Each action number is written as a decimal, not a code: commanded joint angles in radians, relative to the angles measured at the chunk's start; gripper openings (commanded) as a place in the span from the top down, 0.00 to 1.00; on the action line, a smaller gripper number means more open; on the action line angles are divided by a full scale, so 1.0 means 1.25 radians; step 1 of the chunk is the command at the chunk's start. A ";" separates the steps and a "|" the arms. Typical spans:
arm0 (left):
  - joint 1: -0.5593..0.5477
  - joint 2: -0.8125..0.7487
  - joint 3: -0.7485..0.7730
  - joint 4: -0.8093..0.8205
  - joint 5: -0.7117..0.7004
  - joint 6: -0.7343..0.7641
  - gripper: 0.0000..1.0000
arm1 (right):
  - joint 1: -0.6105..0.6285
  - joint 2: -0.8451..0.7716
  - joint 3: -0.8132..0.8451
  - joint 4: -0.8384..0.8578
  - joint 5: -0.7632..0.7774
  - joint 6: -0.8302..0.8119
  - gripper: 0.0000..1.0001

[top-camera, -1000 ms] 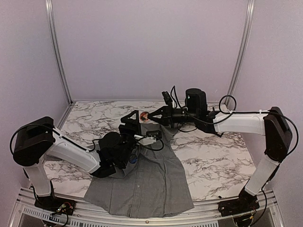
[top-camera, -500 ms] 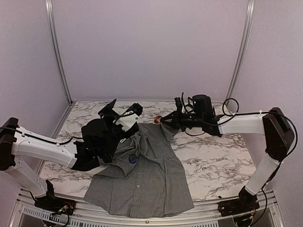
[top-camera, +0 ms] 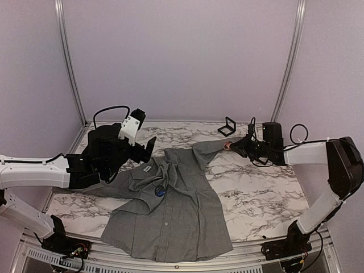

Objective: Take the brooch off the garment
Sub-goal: Place the brooch in the brooch box, then adjust the crumpled clothing at the center of the board.

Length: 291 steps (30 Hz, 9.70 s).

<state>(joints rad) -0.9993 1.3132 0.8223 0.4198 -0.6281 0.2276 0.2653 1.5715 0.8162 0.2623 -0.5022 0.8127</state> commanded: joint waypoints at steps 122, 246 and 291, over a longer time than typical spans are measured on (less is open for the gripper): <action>0.266 -0.157 -0.198 -0.236 0.294 -0.730 0.01 | 0.105 0.146 0.297 -0.324 0.500 -0.416 0.33; 0.358 -0.335 -0.282 -0.401 0.282 -0.981 0.01 | 0.621 0.684 1.060 -0.761 0.384 -0.808 1.00; 0.355 -0.032 -0.249 -0.067 0.640 -1.006 0.23 | 0.528 0.436 0.774 -0.542 0.246 -0.725 0.43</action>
<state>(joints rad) -0.5491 1.2552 0.5339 0.3023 0.1555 -0.9997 0.9089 2.1246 1.7885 -0.3618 -0.2237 0.1139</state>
